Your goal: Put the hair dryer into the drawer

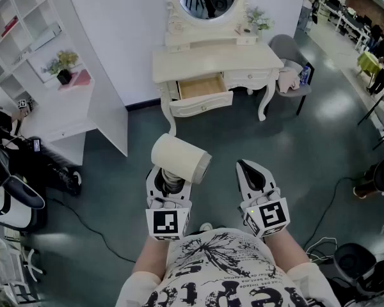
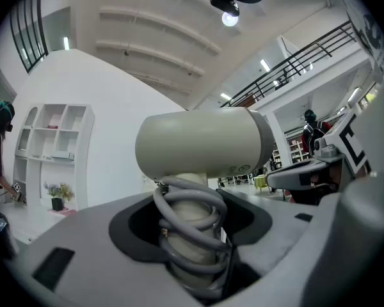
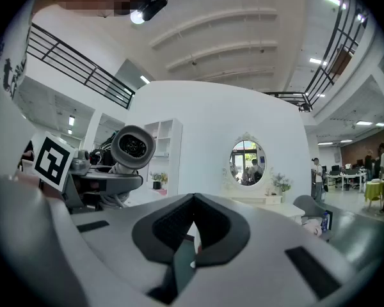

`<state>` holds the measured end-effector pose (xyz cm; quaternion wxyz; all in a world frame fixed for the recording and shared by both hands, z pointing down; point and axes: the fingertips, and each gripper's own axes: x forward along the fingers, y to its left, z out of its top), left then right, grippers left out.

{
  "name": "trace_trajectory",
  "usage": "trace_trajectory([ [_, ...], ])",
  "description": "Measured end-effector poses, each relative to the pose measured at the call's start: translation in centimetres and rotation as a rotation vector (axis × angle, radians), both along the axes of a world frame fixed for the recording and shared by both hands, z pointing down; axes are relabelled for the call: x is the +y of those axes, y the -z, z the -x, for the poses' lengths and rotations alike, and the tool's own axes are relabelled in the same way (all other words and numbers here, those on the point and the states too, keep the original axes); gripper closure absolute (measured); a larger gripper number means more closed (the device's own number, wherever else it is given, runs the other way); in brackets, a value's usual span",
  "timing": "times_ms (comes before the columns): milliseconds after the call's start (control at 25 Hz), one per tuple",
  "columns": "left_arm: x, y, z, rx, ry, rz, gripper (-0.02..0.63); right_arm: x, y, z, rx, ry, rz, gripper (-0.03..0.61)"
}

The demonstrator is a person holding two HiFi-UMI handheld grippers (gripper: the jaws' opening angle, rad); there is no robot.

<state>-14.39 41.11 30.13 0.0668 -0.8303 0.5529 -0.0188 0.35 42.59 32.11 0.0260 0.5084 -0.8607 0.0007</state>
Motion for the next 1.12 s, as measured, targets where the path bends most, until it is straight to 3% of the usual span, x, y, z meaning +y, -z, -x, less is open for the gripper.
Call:
trace_trajectory([
  [880, -4.7, -3.1, 4.5, 0.040, 0.007, 0.049, 0.365, -5.2, -3.5, 3.7, 0.013, -0.032, 0.053, 0.561],
  [1120, -8.1, -3.9, 4.8, 0.009, 0.046, 0.074, 0.365, -9.0, -3.9, 3.8, 0.014, 0.008, 0.072, 0.561],
])
